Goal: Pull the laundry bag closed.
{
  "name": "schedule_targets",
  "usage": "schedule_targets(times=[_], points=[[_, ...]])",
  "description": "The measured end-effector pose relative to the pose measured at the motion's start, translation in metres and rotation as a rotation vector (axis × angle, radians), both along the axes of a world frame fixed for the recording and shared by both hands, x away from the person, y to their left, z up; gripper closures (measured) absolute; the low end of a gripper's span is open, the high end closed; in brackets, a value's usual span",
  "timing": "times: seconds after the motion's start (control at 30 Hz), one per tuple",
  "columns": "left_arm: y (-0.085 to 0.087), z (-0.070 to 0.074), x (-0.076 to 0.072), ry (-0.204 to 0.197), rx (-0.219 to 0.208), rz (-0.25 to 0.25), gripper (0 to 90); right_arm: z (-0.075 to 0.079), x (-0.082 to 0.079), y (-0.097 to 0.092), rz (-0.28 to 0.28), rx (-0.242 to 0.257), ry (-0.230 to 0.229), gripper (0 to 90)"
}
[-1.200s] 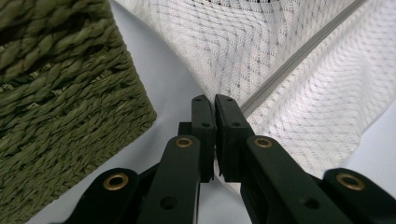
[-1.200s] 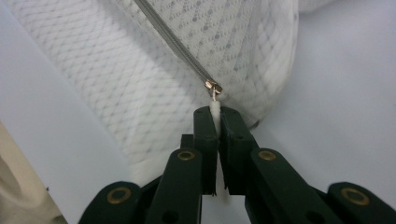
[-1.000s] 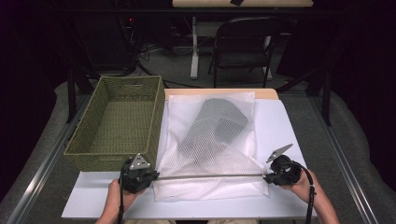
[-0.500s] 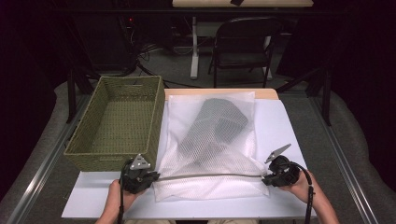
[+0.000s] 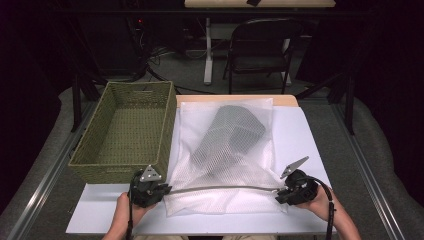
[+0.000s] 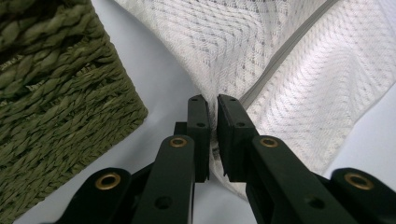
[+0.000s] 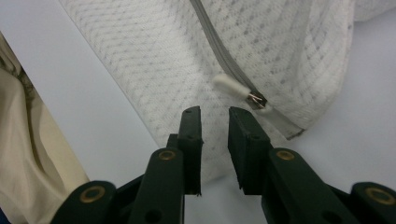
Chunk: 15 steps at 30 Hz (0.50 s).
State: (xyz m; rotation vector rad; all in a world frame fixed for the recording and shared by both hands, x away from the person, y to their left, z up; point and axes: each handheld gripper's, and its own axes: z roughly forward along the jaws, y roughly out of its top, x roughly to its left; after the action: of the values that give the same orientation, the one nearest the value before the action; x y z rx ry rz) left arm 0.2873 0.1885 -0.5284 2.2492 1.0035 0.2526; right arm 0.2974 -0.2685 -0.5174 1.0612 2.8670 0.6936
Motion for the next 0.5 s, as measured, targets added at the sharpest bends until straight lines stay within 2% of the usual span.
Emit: schedule_targets(times=[0.2,0.3,0.37,0.47,0.5], points=[[0.0001,-0.0006,0.0004,0.014,-0.006,-0.017,73.2,-0.0051,0.0024,0.0074,0.025,-0.015,-0.029,66.1],[-0.0002,-0.0003,0.0001,0.029,-0.002,-0.036,66.6,-0.0083,0.0028,0.0098,0.03,-0.024,-0.019,62.2],[-0.0002,0.0007,-0.001,0.05,-0.004,-0.049,60.0,-0.0078,0.0022,0.0109,0.027,-0.009,-0.009,57.9],[-0.0011,0.0053,-0.006,0.075,-0.001,-0.056,46.5,-0.004,0.0017,0.0107,0.022,0.004,-0.029,48.3],[-0.001,0.0082,-0.0079,0.072,-0.002,-0.057,42.8,-0.0024,0.0017,0.0111,0.015,0.006,-0.039,45.5]])
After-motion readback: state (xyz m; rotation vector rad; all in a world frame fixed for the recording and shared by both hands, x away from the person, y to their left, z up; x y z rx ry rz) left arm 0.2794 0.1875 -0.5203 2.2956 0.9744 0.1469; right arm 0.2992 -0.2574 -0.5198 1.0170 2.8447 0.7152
